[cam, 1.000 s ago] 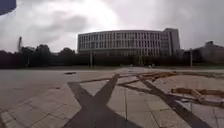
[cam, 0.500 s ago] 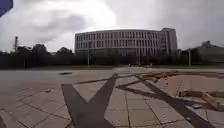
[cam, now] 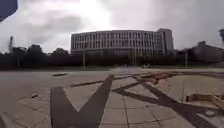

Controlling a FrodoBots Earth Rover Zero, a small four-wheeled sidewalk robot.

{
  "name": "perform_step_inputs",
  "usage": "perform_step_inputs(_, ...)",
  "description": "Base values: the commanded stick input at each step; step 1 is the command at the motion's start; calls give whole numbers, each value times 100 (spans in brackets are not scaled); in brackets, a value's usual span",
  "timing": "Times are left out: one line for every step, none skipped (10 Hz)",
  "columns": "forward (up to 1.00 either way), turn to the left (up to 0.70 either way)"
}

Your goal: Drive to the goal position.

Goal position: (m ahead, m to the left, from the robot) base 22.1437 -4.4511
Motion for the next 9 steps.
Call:
perform_step_inputs(70, 0)
perform_step_inputs(70, 0)
perform_step_inputs(70, 0)
perform_step_inputs(70, -14)
perform_step_inputs(70, -25)
perform_step_inputs(70, -32)
perform_step_inputs(70, -34)
perform_step_inputs(70, -34)
perform_step_inputs(70, -34)
